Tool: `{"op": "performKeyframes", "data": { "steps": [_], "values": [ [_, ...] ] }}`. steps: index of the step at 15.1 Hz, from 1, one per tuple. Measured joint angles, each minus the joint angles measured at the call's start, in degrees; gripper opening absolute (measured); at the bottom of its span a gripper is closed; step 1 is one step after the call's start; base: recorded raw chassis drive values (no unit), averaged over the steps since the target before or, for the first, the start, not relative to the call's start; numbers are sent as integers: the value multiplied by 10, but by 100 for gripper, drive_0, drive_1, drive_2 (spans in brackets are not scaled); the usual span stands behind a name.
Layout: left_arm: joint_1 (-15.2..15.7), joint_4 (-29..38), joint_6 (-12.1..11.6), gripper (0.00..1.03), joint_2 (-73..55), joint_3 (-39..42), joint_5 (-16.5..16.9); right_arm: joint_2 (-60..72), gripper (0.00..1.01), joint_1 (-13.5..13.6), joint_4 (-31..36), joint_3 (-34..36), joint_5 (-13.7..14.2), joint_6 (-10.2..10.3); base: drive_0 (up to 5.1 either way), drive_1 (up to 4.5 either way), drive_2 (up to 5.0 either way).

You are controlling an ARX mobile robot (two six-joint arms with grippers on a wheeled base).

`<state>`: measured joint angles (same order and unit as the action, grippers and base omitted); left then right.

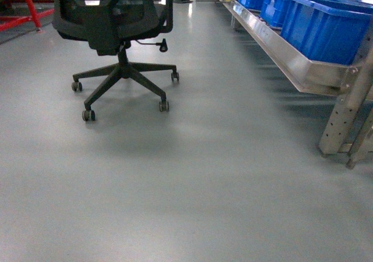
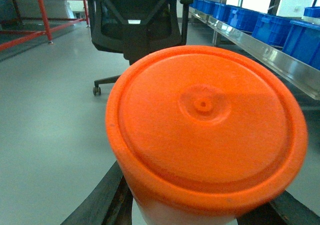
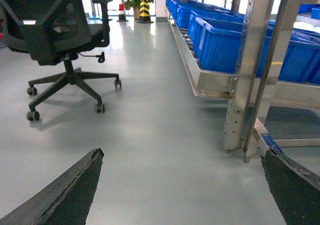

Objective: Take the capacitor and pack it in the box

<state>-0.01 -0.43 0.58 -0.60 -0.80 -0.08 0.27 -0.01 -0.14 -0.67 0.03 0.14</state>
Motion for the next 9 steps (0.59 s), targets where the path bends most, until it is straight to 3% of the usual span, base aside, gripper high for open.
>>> {"op": "performKeyframes", "data": {
  "steps": [9],
  "values": [
    [0,0,0,44,0,0,0,0,98,0,-1,0,0,0,-494,252,252]
  ]
}}
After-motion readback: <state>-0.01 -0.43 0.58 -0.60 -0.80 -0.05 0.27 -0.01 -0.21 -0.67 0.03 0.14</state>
